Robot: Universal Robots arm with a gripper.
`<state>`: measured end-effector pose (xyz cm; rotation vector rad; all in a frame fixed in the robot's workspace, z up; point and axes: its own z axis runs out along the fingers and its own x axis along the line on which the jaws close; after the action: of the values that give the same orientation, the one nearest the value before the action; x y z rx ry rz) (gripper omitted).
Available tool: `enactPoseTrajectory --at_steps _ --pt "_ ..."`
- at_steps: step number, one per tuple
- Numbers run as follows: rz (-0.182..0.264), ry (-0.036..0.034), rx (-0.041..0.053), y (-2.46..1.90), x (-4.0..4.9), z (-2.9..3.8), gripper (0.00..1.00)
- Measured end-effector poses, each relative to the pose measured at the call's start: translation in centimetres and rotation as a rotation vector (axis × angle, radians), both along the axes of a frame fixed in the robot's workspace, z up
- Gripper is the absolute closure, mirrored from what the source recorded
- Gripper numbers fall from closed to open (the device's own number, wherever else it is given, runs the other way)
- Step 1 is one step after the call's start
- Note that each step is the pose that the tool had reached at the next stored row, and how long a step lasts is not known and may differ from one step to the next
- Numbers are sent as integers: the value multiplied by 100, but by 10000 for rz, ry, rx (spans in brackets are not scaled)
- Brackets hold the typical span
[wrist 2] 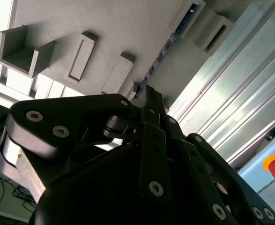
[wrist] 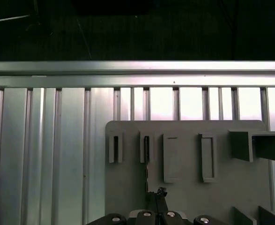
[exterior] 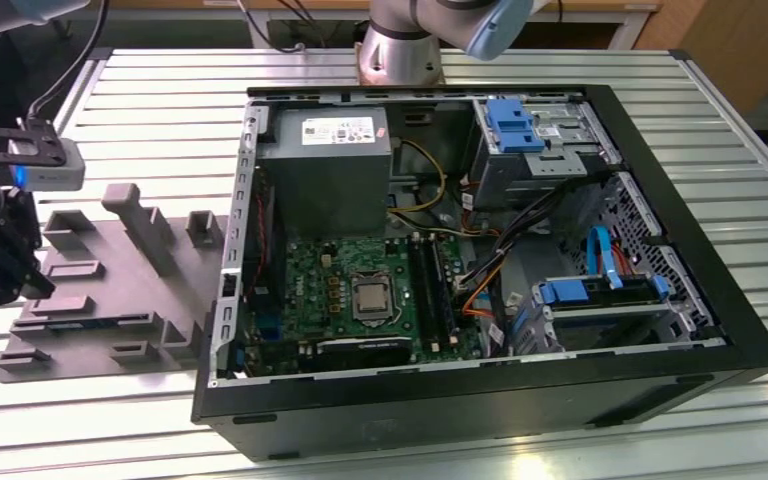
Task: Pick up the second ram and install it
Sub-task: 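Pick up the second ram and move it above second insertion slot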
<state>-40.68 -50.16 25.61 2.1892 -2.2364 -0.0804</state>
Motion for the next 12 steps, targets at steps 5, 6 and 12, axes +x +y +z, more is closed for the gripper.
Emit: enactPoseTrajectory --at_steps 5,6,12 --pt "-5 1 0 -11 0 -41 89" --pt "-7 0 0 -12 0 -50 89" --pt "-7 2 -1 -13 0 -59 89"
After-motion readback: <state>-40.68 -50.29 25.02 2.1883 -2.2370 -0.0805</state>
